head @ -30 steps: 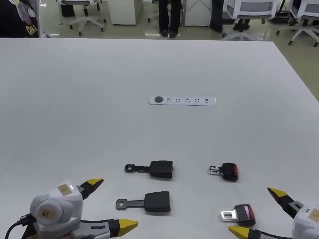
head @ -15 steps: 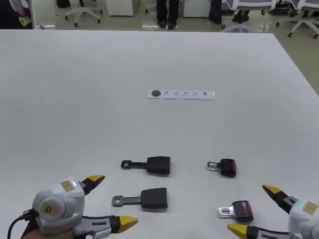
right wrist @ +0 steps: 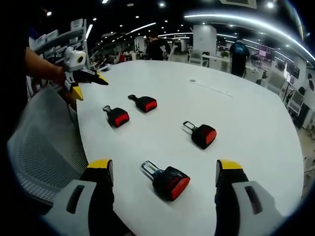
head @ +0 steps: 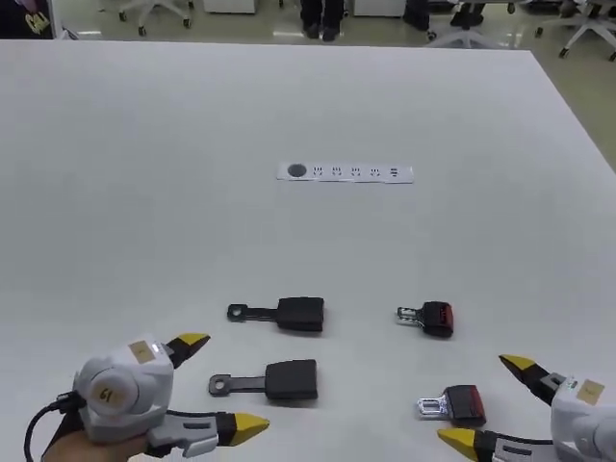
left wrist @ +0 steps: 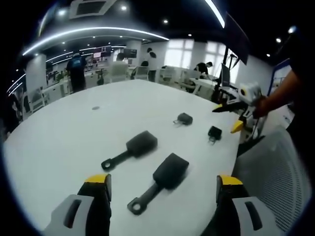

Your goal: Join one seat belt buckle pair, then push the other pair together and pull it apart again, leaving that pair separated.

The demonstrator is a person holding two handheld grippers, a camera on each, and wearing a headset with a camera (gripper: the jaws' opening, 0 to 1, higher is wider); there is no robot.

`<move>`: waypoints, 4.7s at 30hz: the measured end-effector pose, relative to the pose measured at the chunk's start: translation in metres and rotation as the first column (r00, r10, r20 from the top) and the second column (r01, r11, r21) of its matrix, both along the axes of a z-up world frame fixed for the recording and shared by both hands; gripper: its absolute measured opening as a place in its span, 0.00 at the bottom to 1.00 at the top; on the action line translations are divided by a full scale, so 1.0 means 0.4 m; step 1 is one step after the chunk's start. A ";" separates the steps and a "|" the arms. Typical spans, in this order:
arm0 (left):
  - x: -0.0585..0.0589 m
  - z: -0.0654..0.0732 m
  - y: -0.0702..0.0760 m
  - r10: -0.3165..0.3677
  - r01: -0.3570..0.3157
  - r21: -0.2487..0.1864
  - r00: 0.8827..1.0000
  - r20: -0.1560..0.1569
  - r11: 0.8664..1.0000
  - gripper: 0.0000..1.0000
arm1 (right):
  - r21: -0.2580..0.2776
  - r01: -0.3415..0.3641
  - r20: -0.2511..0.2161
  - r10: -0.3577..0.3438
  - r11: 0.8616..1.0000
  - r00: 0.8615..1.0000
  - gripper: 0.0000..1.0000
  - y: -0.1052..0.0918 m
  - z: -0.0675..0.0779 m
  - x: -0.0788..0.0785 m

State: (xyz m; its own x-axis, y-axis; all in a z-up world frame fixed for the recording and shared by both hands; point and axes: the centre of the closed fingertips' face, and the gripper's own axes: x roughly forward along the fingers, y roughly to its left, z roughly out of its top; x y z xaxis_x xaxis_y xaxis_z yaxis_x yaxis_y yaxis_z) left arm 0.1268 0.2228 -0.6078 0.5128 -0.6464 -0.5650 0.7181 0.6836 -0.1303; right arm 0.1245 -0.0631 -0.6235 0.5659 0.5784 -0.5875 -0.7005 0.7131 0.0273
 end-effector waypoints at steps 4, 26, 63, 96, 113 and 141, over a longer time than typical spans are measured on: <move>0.009 0.001 -0.018 -0.009 0.009 0.002 1.000 -0.005 1.000 0.90 | -0.002 -0.009 -0.007 0.009 1.000 1.000 0.86 0.000 -0.009 0.004; 0.043 -0.084 -0.073 -0.127 0.131 0.051 0.989 -0.075 0.990 0.81 | -0.024 -0.130 -0.098 0.127 0.991 0.987 0.80 0.001 -0.079 0.014; 0.040 -0.207 -0.135 -0.505 0.520 0.256 0.854 -0.128 0.815 0.49 | -0.163 -0.507 -0.218 0.470 0.847 0.855 0.54 -0.020 -0.167 -0.011; 0.025 -0.217 -0.127 -0.630 0.646 0.305 0.760 -0.163 0.700 0.33 | -0.224 -0.511 -0.203 0.473 0.830 0.857 0.35 0.042 -0.163 0.006; 0.024 -0.214 -0.123 -0.609 0.632 0.304 0.773 -0.179 0.713 0.33 | -0.175 -0.509 -0.159 0.486 0.843 0.859 0.35 0.167 -0.158 0.020; 0.027 -0.211 -0.124 -0.614 0.634 0.278 0.772 -0.164 0.722 0.33 | -0.066 -0.511 -0.101 0.504 0.857 0.858 0.35 0.326 -0.149 0.066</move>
